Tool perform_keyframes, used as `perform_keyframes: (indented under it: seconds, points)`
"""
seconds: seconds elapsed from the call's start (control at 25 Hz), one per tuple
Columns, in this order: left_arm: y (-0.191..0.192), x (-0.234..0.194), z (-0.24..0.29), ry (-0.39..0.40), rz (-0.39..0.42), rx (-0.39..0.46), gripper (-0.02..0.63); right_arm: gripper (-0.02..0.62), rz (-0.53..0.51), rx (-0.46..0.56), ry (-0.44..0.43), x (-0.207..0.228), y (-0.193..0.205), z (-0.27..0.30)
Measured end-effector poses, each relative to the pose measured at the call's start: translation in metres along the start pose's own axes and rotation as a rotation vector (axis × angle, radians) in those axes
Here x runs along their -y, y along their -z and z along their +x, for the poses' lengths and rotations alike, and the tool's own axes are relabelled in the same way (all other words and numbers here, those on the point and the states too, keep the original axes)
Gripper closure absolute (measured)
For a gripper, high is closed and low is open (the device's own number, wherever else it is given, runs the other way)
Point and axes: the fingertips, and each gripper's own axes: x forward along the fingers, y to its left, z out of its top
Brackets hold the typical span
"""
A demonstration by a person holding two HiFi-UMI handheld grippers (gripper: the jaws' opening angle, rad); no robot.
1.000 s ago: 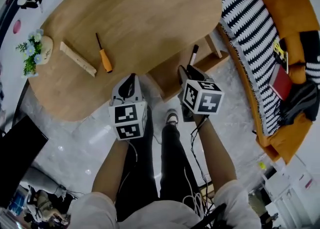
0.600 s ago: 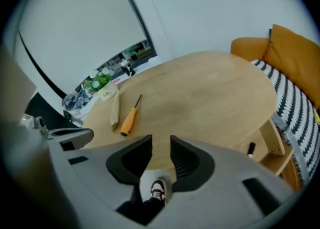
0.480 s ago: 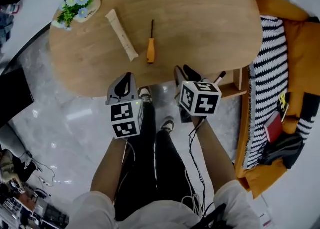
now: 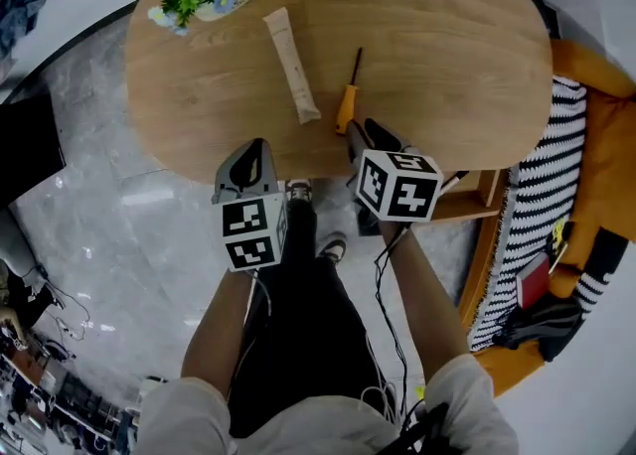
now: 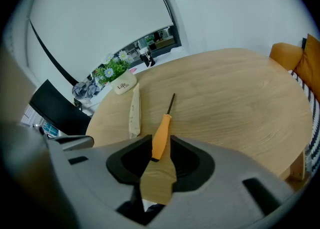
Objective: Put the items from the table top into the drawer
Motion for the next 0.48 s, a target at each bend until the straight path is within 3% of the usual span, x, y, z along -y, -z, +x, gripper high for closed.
perform_keyframes:
  seconds: [0.48]
  points:
    - [-0.007, -0.013, 0.024, 0.017, 0.023, -0.014, 0.597, 0.469, 0.015, -0.044, 0.053, -0.002, -0.008, 0.037]
